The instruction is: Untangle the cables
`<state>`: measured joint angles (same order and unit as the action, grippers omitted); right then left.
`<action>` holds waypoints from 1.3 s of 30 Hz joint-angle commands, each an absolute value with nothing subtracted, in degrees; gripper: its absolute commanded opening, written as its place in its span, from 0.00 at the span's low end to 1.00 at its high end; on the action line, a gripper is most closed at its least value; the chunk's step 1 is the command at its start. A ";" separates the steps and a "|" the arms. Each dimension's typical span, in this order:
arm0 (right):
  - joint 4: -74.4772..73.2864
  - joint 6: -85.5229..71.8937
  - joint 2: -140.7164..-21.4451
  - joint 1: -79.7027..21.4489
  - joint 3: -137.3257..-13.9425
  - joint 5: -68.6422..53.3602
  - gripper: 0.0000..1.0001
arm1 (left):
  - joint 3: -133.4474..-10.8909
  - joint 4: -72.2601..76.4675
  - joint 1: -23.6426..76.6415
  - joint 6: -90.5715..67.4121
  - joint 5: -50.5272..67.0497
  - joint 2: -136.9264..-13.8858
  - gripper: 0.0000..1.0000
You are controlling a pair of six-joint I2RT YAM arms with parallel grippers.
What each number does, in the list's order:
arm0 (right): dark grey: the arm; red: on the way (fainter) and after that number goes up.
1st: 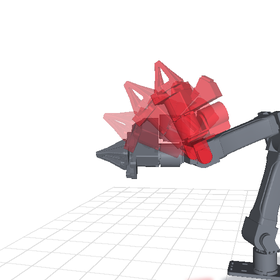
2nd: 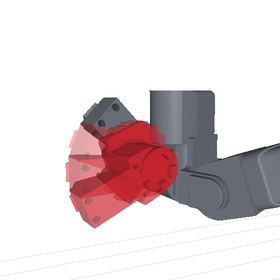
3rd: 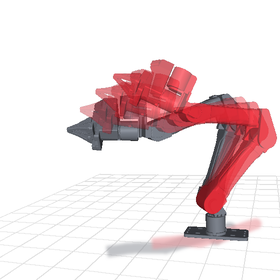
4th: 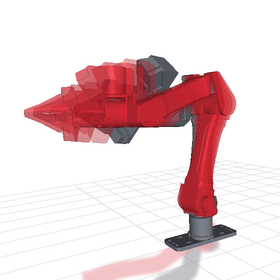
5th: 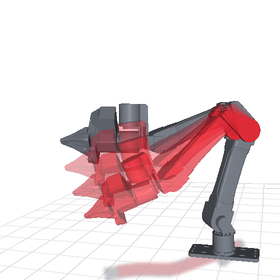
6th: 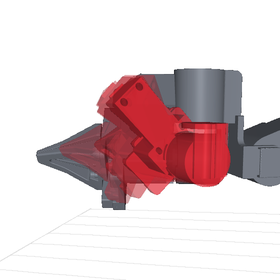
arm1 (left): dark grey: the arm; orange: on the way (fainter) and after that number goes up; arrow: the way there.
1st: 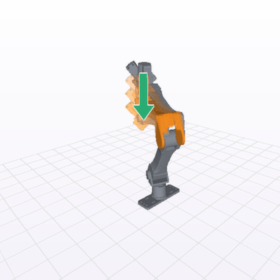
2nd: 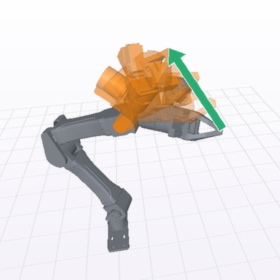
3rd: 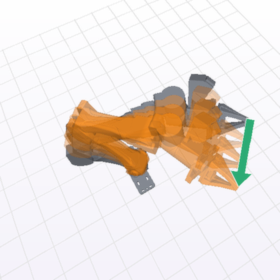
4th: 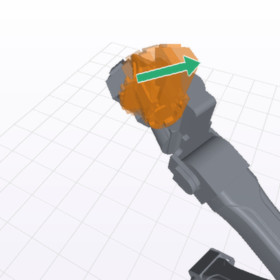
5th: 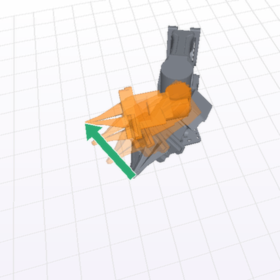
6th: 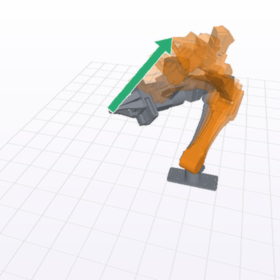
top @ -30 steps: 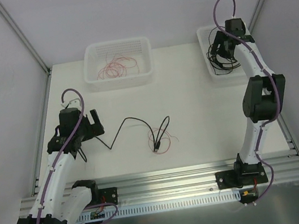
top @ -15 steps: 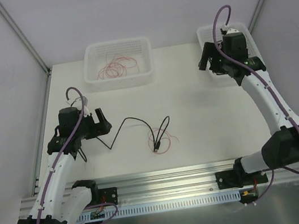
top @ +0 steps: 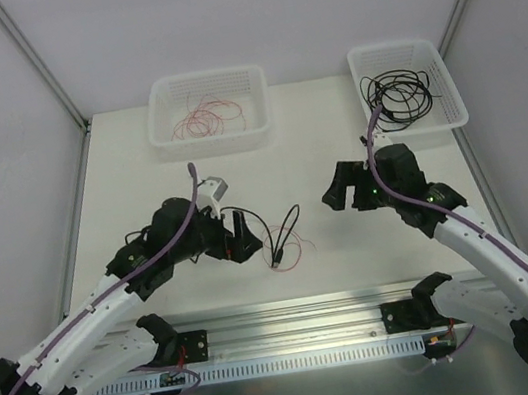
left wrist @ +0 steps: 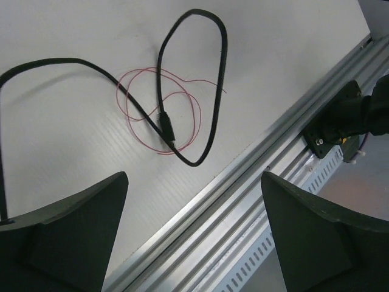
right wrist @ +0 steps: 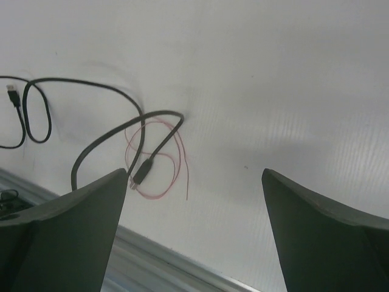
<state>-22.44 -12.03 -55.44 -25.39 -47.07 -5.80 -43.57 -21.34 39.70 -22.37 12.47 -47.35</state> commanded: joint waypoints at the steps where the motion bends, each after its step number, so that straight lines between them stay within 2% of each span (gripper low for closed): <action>1: -14.42 -16.17 -50.63 -29.00 -42.29 -6.77 0.96 | -46.23 -17.06 48.75 -27.16 1.43 -52.97 0.91; 6: -10.46 -19.32 -49.74 -33.12 -35.17 -6.33 0.95 | -50.97 -15.29 58.25 -28.74 -9.55 -66.49 0.82; 12: -1.68 -25.30 -50.36 -37.43 -27.87 -4.75 0.93 | -53.53 -15.21 59.68 -31.90 -18.27 -75.75 0.68; 15: 2.28 -28.12 -52.37 -40.51 -25.32 -3.26 0.92 | -53.53 -15.29 59.68 -33.22 -19.42 -77.51 0.50; 16: 2.98 -29.34 -53.86 -41.39 -24.70 -2.73 0.91 | -53.53 -15.29 59.68 -33.57 -19.34 -77.43 0.30; 18: 5.53 -30.41 -55.71 -44.55 -24.43 -1.24 0.88 | -53.53 -15.29 59.68 -35.41 -19.42 -76.56 0.08; 19: 6.23 -31.02 -57.55 -45.60 -24.52 -0.62 0.87 | -53.44 -15.29 59.68 -36.03 -19.60 -76.03 0.00; 22: 8.17 -33.39 -60.02 -49.82 -24.96 4.47 0.82 | -53.44 -15.38 59.68 -38.31 -20.39 -73.66 0.00; 28: 9.32 -39.28 -66.26 -53.52 -26.80 11.06 0.65 | -52.82 -15.29 59.68 -41.57 -21.09 -69.96 0.00; 29: 8.53 -40.07 -67.05 -54.31 -27.15 12.38 0.59 | -52.74 -15.29 59.59 -41.92 -21.27 -69.70 0.00; 32: 8.88 -40.96 -70.04 -55.80 -28.30 14.32 0.52 | -52.47 -15.29 59.59 -42.45 -21.53 -68.65 0.00; 39: 9.84 -42.10 -76.90 -57.04 -30.23 16.17 0.48 | -52.56 -15.29 59.59 -43.15 -21.09 -66.10 0.00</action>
<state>7.49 -40.14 -75.20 -56.58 -27.97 13.06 -51.29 -16.56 59.57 -41.41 -20.08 -69.08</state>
